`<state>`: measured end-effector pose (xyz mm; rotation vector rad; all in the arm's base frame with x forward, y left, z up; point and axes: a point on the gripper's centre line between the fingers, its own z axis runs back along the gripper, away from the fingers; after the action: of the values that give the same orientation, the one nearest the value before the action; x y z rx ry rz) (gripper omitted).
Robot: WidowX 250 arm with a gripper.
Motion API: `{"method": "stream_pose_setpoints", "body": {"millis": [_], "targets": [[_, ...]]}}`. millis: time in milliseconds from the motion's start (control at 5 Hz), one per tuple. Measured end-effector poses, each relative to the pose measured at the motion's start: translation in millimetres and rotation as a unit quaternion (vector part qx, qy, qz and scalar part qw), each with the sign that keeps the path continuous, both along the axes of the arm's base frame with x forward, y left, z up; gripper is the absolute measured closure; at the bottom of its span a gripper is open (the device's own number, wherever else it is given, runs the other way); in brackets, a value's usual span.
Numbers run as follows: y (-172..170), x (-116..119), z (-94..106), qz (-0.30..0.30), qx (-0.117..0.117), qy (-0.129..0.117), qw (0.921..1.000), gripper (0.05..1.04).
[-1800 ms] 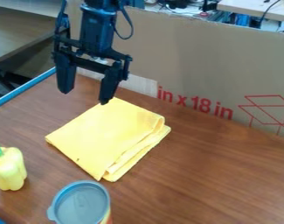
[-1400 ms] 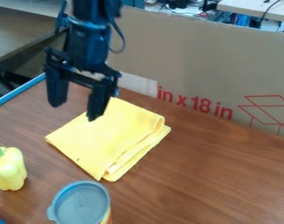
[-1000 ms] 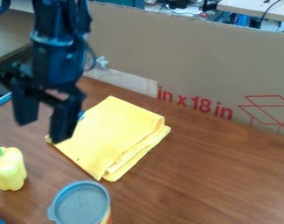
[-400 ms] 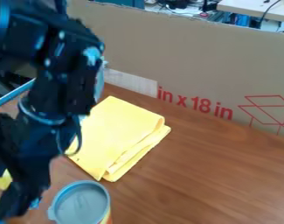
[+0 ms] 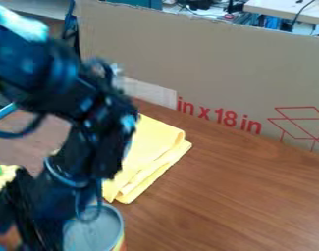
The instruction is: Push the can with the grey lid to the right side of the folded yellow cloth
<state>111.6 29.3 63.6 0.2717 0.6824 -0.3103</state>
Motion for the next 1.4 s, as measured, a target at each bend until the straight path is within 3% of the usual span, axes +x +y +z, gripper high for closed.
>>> {"method": "stream_pose_setpoints", "body": {"millis": [200, 400, 600, 800, 1000, 1200, 1400], "targets": [[7, 0, -16.8, 0.015, -0.035, 0.024, 0.999, 0.083], [5, 13, -24.5, 0.006, -0.08, -0.012, 0.9967, 0.083], [-10, 32, -27.6, -0.001, -0.135, -0.057, 0.9891, 0.083], [-33, 60, -22.2, 0.03, -0.194, -0.113, 0.9741, 0.083], [-52, 96, -24.1, 0.061, -0.233, -0.154, 0.9582, 0.083], [-67, 140, -29.3, 0.1, -0.257, -0.182, 0.9436, 0.083], [-74, 182, -37.6, 0.116, -0.245, -0.205, 0.9404, 0.083]]}}
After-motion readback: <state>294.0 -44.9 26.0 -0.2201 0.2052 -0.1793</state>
